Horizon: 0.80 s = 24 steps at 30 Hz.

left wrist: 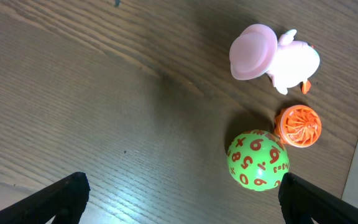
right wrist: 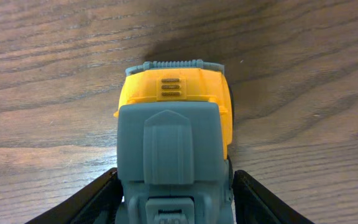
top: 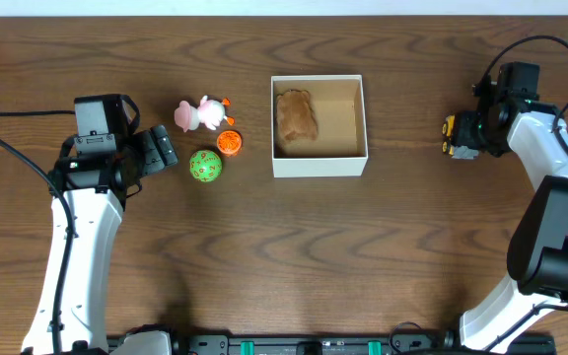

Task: Pack container
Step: 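Carry the truck into the box and release it beside the plush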

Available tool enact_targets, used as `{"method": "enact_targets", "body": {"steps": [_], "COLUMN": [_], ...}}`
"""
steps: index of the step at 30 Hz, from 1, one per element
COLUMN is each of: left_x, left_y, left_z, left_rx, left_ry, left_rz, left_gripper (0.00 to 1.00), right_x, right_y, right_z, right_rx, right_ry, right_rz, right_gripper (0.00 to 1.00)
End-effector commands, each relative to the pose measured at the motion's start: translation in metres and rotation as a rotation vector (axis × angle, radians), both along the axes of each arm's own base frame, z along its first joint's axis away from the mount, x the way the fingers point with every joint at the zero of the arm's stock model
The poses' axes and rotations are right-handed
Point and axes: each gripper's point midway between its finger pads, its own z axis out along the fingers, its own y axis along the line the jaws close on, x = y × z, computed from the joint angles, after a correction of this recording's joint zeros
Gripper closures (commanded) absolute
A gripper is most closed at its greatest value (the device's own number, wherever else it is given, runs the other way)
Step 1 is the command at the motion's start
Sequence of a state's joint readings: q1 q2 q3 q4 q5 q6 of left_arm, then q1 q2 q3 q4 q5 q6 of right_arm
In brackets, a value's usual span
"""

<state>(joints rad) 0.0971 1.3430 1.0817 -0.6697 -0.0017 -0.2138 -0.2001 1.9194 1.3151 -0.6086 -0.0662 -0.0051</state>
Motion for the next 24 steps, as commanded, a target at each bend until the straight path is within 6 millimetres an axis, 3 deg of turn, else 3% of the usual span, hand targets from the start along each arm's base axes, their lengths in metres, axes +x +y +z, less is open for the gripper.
{"method": "enact_targets", "body": {"steps": [1, 8, 13, 15, 20, 24], "left_x": [0.005, 0.005, 0.005, 0.005, 0.005, 0.005], "left_y": [-0.001, -0.001, -0.001, -0.001, -0.001, -0.001], "left_z": [0.007, 0.007, 0.007, 0.007, 0.007, 0.007], "left_rx": [-0.005, -0.005, -0.005, -0.005, -0.005, -0.005], "left_ry": [-0.019, -0.019, -0.019, -0.019, -0.019, -0.019], "left_rz": [0.004, 0.004, 0.004, 0.004, 0.004, 0.004], "left_gripper": [0.02, 0.02, 0.02, 0.02, 0.02, 0.02], "right_x": [-0.005, -0.005, -0.001, 0.004, 0.017, 0.022], "right_y": [-0.005, -0.003, 0.003, 0.011, 0.04, 0.082], "right_z": [-0.014, -0.012, 0.007, 0.025, 0.088, 0.148], "right_rx": [-0.006, 0.011, 0.008, 0.002, -0.032, -0.047], "right_ry": [0.039, 0.038, 0.003, -0.03, -0.156, -0.288], "right_rz": [-0.018, -0.032, -0.025, -0.004, 0.089, 0.206], "right_gripper": [0.41, 0.48, 0.55, 0.63, 0.63, 0.69]}}
